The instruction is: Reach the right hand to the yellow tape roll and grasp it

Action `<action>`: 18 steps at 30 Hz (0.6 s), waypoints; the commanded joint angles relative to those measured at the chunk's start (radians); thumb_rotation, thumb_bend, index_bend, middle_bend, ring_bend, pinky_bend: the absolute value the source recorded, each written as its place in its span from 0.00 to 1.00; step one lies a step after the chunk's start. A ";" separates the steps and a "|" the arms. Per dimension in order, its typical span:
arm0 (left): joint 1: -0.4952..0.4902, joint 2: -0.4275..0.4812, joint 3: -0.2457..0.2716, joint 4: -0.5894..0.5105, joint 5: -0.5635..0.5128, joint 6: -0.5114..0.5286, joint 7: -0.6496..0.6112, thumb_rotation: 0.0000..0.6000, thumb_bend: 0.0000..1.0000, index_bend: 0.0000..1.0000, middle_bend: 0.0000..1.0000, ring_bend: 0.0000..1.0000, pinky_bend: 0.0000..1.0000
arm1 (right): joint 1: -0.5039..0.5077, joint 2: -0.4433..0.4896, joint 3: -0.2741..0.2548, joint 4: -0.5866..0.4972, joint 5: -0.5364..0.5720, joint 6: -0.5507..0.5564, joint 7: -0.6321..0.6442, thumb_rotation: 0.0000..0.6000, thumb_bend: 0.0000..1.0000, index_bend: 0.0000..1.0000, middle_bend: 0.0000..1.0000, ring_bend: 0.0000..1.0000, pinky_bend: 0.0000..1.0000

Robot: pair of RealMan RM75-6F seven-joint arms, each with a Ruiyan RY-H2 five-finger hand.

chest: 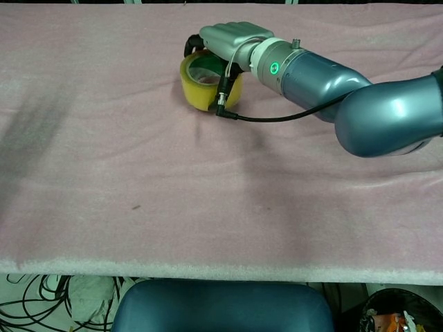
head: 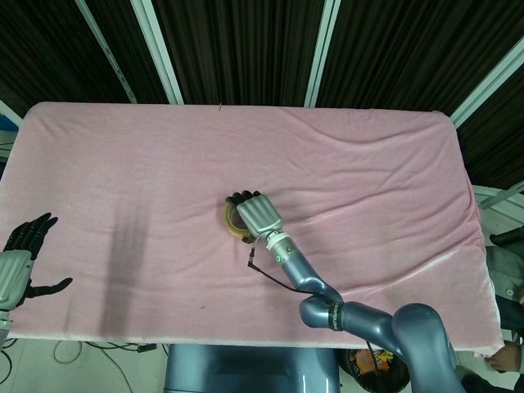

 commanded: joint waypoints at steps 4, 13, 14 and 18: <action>0.004 -0.005 -0.001 -0.001 0.003 0.012 0.006 1.00 0.00 0.00 0.00 0.00 0.00 | -0.057 0.098 -0.022 -0.166 -0.087 0.127 0.045 1.00 0.56 0.80 0.66 0.65 0.74; 0.011 -0.026 -0.001 0.011 0.022 0.040 0.042 1.00 0.00 0.00 0.00 0.00 0.00 | -0.276 0.386 -0.087 -0.657 -0.132 0.346 0.018 1.00 0.56 0.80 0.65 0.65 0.74; 0.012 -0.028 -0.001 0.010 0.022 0.041 0.045 1.00 0.00 0.00 0.00 0.00 0.00 | -0.311 0.421 -0.106 -0.707 -0.147 0.381 0.024 1.00 0.56 0.80 0.65 0.65 0.74; 0.016 -0.033 0.000 0.009 0.030 0.055 0.061 1.00 0.00 0.00 0.00 0.00 0.00 | -0.434 0.520 -0.190 -0.844 -0.216 0.498 0.084 1.00 0.56 0.80 0.65 0.65 0.74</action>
